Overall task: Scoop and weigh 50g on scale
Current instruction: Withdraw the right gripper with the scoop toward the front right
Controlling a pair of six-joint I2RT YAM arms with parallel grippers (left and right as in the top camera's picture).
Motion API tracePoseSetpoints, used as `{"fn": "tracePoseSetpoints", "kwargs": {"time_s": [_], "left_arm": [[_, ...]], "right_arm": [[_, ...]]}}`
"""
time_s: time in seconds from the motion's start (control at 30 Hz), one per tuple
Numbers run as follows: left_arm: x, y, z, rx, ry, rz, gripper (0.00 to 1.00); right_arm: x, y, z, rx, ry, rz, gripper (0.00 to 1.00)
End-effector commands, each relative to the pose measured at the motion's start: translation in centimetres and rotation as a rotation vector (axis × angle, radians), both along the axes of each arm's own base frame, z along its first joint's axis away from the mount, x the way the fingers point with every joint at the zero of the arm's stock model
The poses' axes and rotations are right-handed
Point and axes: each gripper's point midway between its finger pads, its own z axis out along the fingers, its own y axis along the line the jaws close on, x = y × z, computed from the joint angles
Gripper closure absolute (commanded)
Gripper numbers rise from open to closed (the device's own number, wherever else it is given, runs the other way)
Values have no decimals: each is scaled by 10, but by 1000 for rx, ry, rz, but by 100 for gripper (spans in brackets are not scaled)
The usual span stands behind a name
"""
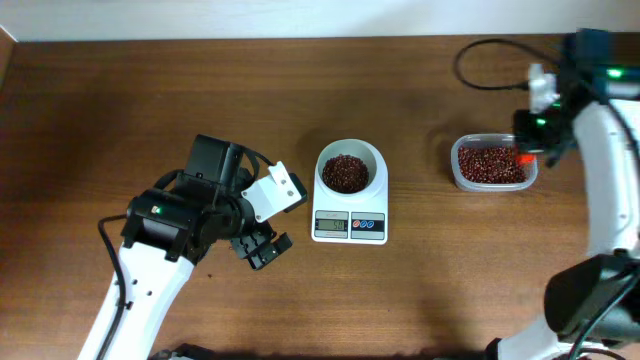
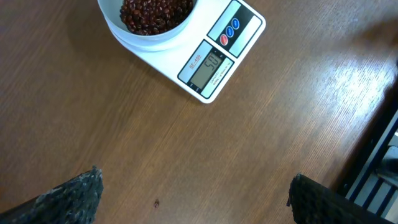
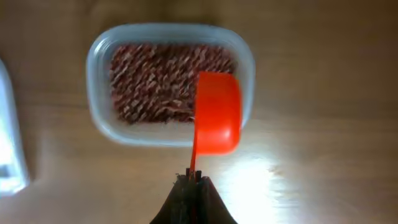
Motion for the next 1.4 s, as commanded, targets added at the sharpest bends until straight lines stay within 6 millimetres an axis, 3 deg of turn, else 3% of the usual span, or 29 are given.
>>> {"fn": "tracePoseSetpoints", "kwargs": {"time_s": [0.0, 0.1, 0.13, 0.17, 0.2, 0.23, 0.3, 0.37, 0.4, 0.43, 0.5, 0.8, 1.0, 1.13, 1.37], "left_arm": [[2, 1, 4, 3, -20, -7, 1], [2, 1, 4, 3, -20, -7, 1], [2, 1, 4, 3, -20, -7, 1], [2, 1, 4, 3, -20, -7, 1], [2, 1, 4, 3, -20, -7, 1], [2, 1, 4, 3, -20, -7, 1], [2, 1, 4, 3, -20, -7, 1], [2, 1, 4, 3, -20, -7, 1], [2, 1, 4, 3, -20, -7, 1], [2, 1, 4, 3, -20, -7, 1], [2, 1, 4, 3, -20, -7, 1], [2, 1, 4, 3, -20, -7, 1], [2, 1, 4, 3, -20, -7, 1], [2, 1, 4, 3, -20, -7, 1], [2, 1, 4, 3, -20, -7, 1]], "right_arm": [[-2, -18, 20, -254, -39, -91, 96], [-1, -8, 23, -172, -73, -111, 96], [-2, 9, 34, -50, -113, -91, 96], [-13, 27, 67, 127, -196, -80, 96], [-36, 30, 100, 241, -268, -103, 96], [-73, 24, 133, 314, -346, -150, 96], [-133, 22, 172, 416, -471, -240, 96], [-186, 26, 186, 386, -540, -298, 96], [-204, 38, 190, 382, -560, -293, 96], [-217, 57, 200, 395, -620, -233, 96], [-231, 70, 206, 384, -665, -182, 96], [-250, 105, 211, 444, -670, 27, 96], [-266, 119, 210, 452, -661, 160, 96], [-269, 123, 210, 484, -650, 158, 96], [-278, 122, 183, 507, -598, 101, 96]]}}
